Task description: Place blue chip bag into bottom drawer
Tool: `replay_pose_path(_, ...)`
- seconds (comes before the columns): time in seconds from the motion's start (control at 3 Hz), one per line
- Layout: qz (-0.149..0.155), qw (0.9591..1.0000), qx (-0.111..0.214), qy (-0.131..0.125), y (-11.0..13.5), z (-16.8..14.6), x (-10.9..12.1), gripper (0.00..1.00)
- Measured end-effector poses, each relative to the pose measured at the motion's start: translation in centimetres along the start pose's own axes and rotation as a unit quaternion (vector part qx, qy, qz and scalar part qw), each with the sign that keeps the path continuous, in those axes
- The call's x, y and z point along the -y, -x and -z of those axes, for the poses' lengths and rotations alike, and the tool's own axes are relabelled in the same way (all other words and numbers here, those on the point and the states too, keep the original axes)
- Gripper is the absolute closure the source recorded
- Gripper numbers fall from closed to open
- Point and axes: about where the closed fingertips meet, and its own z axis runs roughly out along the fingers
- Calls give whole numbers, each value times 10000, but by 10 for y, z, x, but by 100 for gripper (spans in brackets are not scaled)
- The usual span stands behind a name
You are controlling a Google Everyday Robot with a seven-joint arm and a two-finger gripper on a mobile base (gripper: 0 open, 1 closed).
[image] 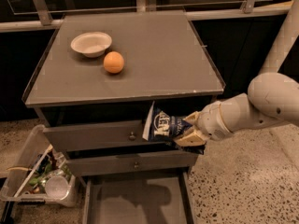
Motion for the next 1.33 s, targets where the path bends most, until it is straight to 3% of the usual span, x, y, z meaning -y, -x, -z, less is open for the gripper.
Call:
replay_pose_path(0.33,-191,9995,49,249,-10,-47,-28,100)
replay_pose_path(0.67,-172,9997,-81,165,-29,-90,-60,100)
replay_pose_path(1.0,-153,9998,-61,-118,-53,-125,-71,100)
replay_pose_path(1.33,-123,9980,-49,-618,-86,-147,-51,100)
